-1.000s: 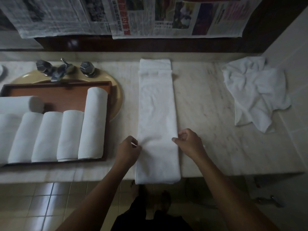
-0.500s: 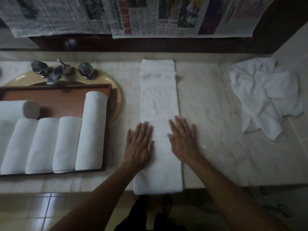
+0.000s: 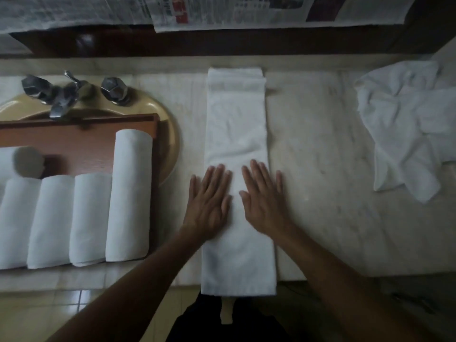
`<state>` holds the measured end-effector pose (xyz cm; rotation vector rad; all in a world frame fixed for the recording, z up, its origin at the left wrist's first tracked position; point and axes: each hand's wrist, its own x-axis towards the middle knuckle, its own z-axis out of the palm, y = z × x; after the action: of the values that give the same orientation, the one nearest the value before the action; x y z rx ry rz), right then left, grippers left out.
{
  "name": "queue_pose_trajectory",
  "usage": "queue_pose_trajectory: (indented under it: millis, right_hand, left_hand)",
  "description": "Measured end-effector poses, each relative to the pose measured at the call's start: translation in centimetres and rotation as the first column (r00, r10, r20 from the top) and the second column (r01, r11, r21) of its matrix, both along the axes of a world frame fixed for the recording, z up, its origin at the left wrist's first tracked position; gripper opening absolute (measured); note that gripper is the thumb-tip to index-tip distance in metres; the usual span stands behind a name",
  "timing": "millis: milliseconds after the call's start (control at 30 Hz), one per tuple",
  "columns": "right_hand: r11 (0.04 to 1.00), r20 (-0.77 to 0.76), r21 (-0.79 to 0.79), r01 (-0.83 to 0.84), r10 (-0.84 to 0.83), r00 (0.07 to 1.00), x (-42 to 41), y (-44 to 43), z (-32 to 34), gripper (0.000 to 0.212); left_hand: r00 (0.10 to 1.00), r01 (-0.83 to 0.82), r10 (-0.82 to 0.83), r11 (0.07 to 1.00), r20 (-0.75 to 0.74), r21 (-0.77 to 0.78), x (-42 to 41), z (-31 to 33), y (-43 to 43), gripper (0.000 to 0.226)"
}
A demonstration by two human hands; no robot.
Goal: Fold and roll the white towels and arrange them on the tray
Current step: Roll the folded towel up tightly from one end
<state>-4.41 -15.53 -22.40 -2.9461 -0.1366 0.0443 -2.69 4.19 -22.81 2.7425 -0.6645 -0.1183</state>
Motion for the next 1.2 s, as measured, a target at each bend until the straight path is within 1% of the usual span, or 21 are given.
queue_pose_trajectory:
  millis: [100,200,300,400,467,533,600,667,767,833,900,933,1000,1067,1133,1200]
  right_hand:
    - [0.999,0.026,-0.030,-0.037,0.038,0.999,5.3,-1.1,-0.6,0.063]
    - [0.998,0.031,-0.048,-0.042,0.043,0.999,9.5,-1.8,-0.8,0.061]
    - [0.998,0.055,-0.064,-0.010,0.014,0.998,11.0,-1.5,-0.2,0.059]
    - [0.998,0.108,0.016,0.065,-0.067,0.992,7.4,-0.4,0.6,0.059]
    - [0.996,0.095,0.049,0.074,-0.079,0.992,3.3,0.5,0.5,0.059]
    - [0.999,0.044,0.029,0.038,-0.039,0.998,0.3,0.5,-0.1,0.060]
    - [0.998,0.018,-0.017,0.055,-0.054,0.998,-0.4,-0.9,-0.7,0.061]
    - [0.992,-0.001,-0.042,0.119,-0.120,0.993,-0.5,-2.7,-0.8,0.062]
    - [0.985,0.016,0.001,0.173,-0.173,0.985,-1.8,-4.0,0.0,0.064]
    - [0.994,0.017,0.042,0.096,-0.097,0.995,-4.1,-2.8,0.8,0.065]
    - [0.997,-0.007,0.043,-0.065,0.066,0.998,-7.0,-1.3,1.1,0.064]
    - [0.991,-0.030,0.037,-0.127,0.128,0.991,-8.2,-0.8,0.7,0.064]
    - [0.986,-0.069,0.021,-0.165,0.166,0.984,-9.6,-1.0,0.1,0.066]
    - [0.992,-0.092,-0.008,-0.125,0.124,0.988,-9.9,-1.9,-0.2,0.068]
    - [0.996,-0.090,0.017,-0.086,0.088,0.992,-10.4,-2.4,0.2,0.068]
    - [0.991,-0.049,0.081,-0.104,0.108,0.993,-11.8,-2.8,0.1,0.065]
  left_hand:
    - [1.000,-0.026,0.026,0.999,0.008,0.047,5.0,-0.6,-0.9,0.061]
    - [0.999,-0.022,0.025,0.996,-0.031,0.088,9.2,-0.6,-1.4,0.064]
    - [0.998,-0.049,0.053,0.992,-0.027,0.119,11.0,0.0,-1.5,0.068]
    - [0.991,-0.136,0.136,0.991,0.005,0.016,7.8,1.1,-2.2,0.066]
    - [0.996,-0.085,0.085,0.996,-0.003,-0.017,4.1,0.8,-2.3,0.064]
    - [0.999,-0.033,0.033,0.999,-0.002,-0.010,2.0,0.0,-1.3,0.062]
    - [0.996,-0.092,0.092,0.996,-0.006,0.004,2.1,-0.8,0.4,0.061]
    - [0.983,-0.179,0.179,0.984,-0.026,0.001,2.4,-0.7,2.1,0.062]
    - [0.977,-0.213,0.213,0.977,0.007,0.028,0.4,1.1,2.6,0.066]
    - [0.992,-0.126,0.126,0.992,-0.024,-0.020,-2.9,2.3,1.3,0.066]
    - [0.998,0.023,-0.025,0.999,-0.050,-0.045,-6.6,2.3,0.0,0.064]
    - [0.996,0.068,-0.070,0.997,-0.057,-0.038,-7.7,1.7,-0.2,0.063]
    - [0.995,0.054,-0.056,0.998,-0.085,-0.019,-8.6,0.8,0.4,0.062]
    - [0.994,-0.034,0.036,0.999,-0.099,0.015,-8.7,0.7,1.4,0.064]
    - [0.990,-0.092,0.095,0.995,-0.101,0.031,-9.5,1.4,2.4,0.066]
    - [0.993,-0.033,0.031,0.999,-0.115,-0.013,-11.1,1.8,2.8,0.065]
